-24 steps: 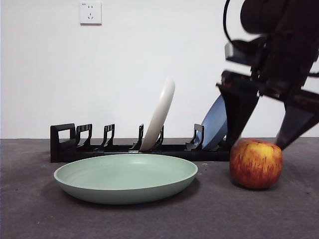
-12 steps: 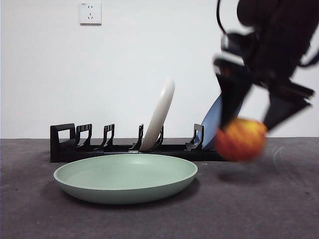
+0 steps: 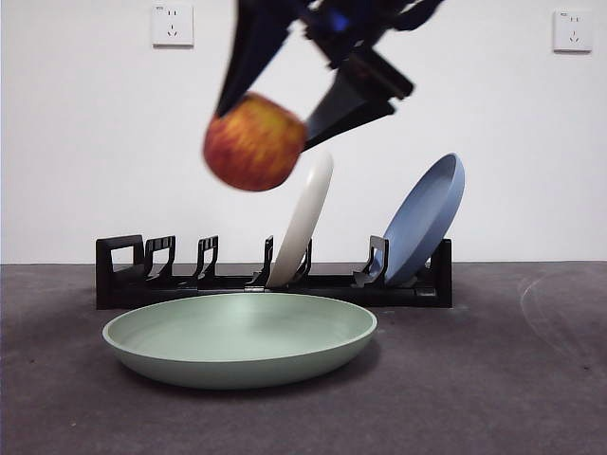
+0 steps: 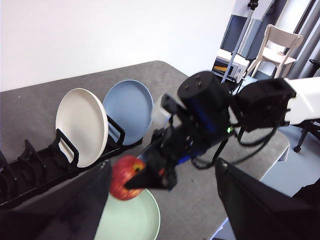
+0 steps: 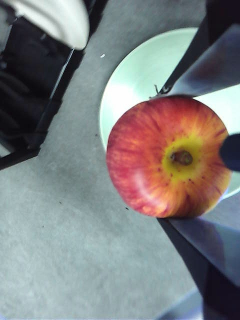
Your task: Take the green plate from the plate rack,put the plate on the table,take the apple from the table,put the apple in the plate
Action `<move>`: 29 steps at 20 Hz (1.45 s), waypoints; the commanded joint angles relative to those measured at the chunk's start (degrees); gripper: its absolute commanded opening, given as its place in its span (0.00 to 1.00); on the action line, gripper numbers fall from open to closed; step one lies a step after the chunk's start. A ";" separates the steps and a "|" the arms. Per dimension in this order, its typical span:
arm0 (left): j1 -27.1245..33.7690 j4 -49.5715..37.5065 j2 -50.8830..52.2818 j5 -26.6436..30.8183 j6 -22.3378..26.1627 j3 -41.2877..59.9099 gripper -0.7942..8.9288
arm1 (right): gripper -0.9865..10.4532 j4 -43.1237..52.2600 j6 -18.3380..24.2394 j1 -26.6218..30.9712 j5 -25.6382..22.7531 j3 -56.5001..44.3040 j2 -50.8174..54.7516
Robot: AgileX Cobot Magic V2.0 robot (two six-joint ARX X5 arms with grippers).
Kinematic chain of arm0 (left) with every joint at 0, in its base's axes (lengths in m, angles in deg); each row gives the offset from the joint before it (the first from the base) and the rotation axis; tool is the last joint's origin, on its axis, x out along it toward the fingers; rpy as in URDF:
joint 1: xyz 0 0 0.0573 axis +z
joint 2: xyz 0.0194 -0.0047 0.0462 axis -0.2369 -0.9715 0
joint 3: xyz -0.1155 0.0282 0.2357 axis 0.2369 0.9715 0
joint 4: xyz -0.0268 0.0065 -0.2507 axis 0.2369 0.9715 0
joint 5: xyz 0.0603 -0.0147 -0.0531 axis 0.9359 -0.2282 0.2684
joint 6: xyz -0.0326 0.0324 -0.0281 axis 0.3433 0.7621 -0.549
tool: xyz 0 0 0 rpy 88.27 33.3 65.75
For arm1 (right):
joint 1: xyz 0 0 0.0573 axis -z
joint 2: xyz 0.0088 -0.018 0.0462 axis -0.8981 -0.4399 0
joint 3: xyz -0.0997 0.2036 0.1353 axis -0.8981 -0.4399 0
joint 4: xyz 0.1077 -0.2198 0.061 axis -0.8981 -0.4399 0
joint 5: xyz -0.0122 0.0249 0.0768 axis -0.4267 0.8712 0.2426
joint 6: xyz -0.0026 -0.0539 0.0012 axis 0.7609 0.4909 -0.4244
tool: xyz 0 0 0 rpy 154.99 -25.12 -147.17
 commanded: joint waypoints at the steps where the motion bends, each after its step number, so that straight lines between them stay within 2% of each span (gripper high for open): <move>1: 0.17 -0.24 -0.02 0.20 -0.33 0.39 0.44 | 0.08 1.42 -0.22 -2.08 -5.51 1.01 -2.99; 3: 0.17 -0.24 -0.22 0.22 -0.33 0.39 0.44 | 0.08 0.63 0.07 -2.80 -8.76 2.71 -5.92; 9: 0.17 -0.20 -0.55 0.20 -0.33 0.39 0.44 | 0.08 -9.49 1.16 -2.80 -11.91 12.31 -16.63; 17: 0.17 0.85 -0.57 0.20 -0.35 0.39 0.44 | 0.08 -13.35 1.57 -2.78 -11.82 13.86 -21.79; 20: 0.17 0.87 -0.57 0.20 -0.35 0.39 0.44 | 0.08 -13.51 1.92 -2.78 -9.14 13.84 -22.12; 27: 0.15 1.25 -0.57 0.17 -0.33 0.39 0.44 | 0.09 -13.68 3.10 -2.71 -7.78 13.84 -24.17; 28: 0.15 1.44 -0.57 0.17 -0.33 0.39 0.44 | 0.10 -13.66 3.10 -2.71 -7.74 13.84 -24.28; 29: 0.17 1.77 -0.57 0.20 -0.35 0.39 0.44 | 0.16 -13.66 3.08 -2.71 -7.32 13.84 -24.28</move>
